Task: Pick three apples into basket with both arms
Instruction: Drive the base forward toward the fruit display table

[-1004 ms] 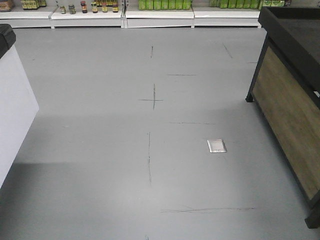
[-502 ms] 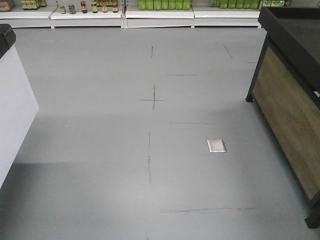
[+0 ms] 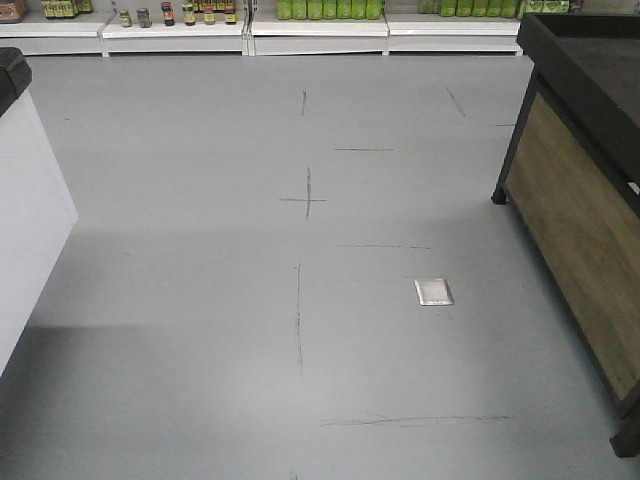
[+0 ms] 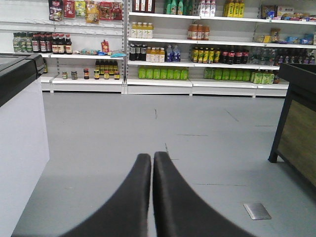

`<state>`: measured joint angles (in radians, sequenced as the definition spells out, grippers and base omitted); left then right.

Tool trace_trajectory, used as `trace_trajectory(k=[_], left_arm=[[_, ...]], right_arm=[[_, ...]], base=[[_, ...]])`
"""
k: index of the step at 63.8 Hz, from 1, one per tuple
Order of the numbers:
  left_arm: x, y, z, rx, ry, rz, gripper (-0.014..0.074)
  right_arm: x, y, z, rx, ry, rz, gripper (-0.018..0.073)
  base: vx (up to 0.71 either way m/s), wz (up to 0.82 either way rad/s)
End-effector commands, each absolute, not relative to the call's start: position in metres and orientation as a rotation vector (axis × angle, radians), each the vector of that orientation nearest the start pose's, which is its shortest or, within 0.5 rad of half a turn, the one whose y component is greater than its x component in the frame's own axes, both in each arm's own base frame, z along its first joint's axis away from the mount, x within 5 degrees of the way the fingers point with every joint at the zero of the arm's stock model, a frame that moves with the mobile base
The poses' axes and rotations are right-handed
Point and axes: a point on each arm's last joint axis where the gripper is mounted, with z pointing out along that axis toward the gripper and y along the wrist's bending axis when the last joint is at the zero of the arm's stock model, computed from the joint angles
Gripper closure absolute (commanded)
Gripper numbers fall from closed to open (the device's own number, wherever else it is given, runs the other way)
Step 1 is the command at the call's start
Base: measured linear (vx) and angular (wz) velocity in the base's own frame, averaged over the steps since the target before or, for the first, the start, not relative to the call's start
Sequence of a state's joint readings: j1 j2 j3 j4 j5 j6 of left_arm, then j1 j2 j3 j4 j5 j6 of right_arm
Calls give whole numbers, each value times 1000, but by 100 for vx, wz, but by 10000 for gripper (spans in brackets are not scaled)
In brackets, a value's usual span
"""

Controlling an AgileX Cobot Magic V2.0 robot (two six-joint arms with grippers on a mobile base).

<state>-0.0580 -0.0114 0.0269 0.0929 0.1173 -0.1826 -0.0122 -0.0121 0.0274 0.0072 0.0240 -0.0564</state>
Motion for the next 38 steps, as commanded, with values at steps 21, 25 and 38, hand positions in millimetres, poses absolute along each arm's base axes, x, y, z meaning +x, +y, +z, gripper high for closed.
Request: trace_trajectory(k=[21,25,38], left_arm=[[56,-3,200,-35,1532,-121,603],[56,-3,200,-35,1532,-121,603],[56,-3,200,-35,1532,-121,603]], right_arm=[[56,-1,205,-26,1451,-62,568],[56,-1,205,-26,1451,-62,568],[56,-1,205,-26,1451,-62,568]], base=[[4,0],[9,-1],[12,-3]])
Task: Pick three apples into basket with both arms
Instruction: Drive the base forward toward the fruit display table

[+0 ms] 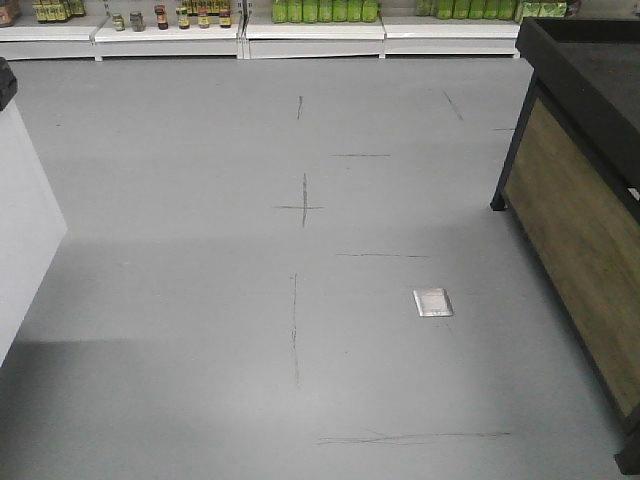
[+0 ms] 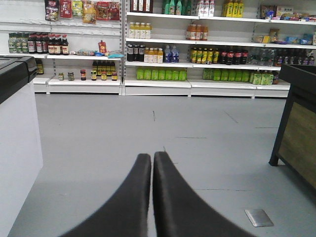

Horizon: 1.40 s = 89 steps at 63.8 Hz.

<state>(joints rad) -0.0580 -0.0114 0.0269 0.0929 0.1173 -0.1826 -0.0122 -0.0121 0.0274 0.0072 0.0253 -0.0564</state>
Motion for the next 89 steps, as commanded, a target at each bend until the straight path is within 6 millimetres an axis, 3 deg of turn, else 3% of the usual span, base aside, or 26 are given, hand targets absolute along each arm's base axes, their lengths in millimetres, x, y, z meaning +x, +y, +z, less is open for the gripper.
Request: trace_trajectory(k=[1,89], left_arm=[[56,-3,200,-35,1532,-121,603],[56,-3,200,-35,1532,-121,603]], right_arm=[[56,-1,205,-26,1451,-62,568],[56,-1,205,-26,1451,-62,568]], base=[[15,-5],[15,-1]])
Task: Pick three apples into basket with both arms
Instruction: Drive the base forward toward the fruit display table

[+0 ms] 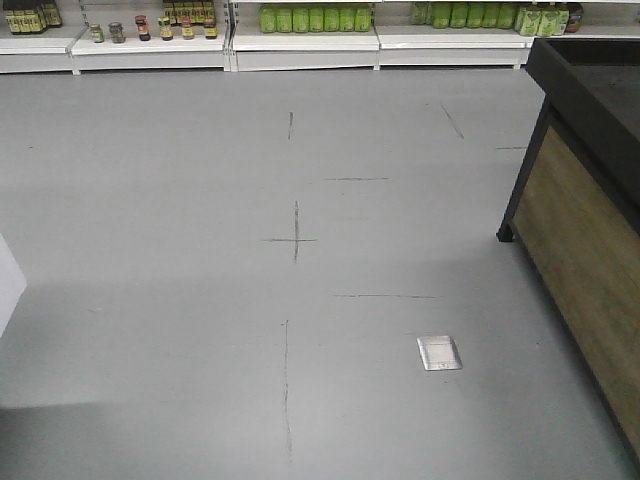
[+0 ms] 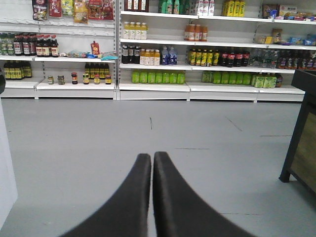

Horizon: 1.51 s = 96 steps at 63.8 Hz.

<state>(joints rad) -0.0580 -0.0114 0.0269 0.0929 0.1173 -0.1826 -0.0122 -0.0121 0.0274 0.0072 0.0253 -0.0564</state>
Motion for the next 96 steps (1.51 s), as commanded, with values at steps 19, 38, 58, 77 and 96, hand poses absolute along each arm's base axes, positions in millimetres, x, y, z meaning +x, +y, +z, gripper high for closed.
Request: trace_trajectory(k=[19,38,58,77,96], left_arm=[[56,-3,200,-35,1532,-121,603],[56,-3,200,-35,1532,-121,603],[56,-3,200,-35,1532,-121,603],[56,-3,200,-35,1532,-121,603],[56,-3,200,-35,1532,-121,603]], right_arm=[[56,-1,205,-26,1451,-62,568],[56,-1,205,-26,1452,-62,568],[56,-1,205,-26,1452,-62,568],[56,-1,205,-26,1452,-62,568],[56,-1,205,-26,1452,-62,568]], base=[[18,3],[18,3],[15,1],[11,-2],[5,-8]])
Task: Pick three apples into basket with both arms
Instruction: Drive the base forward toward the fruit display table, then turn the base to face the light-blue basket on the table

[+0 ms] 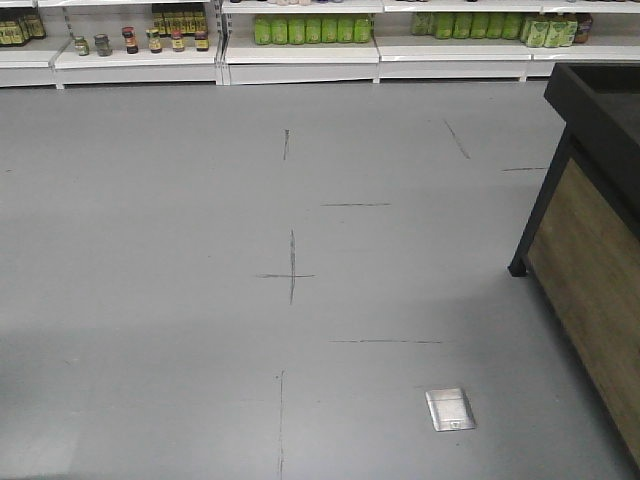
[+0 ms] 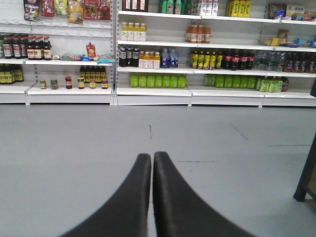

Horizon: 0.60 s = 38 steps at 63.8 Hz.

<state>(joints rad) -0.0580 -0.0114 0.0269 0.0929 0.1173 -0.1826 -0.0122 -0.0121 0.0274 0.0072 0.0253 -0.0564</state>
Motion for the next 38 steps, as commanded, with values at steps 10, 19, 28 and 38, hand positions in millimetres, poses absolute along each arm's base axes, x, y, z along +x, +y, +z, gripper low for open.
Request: trace_trajectory(k=[10,19,28,38], left_arm=[[56,-3,200,-35,1532,-121,603],[56,-3,200,-35,1532,-121,603],[56,-3,200,-35,1532,-121,603],[56,-3,200,-35,1532,-121,603]], right_arm=[[56,-1,205,-26,1452,-62,568],[56,-1,205,-26,1452,-62,568],[56,-1,205,-26,1452,-62,568],[56,-1,205,-26,1452,-62,568]], base=[[2,-10],[2,-14],[3,-21],[5,-28]])
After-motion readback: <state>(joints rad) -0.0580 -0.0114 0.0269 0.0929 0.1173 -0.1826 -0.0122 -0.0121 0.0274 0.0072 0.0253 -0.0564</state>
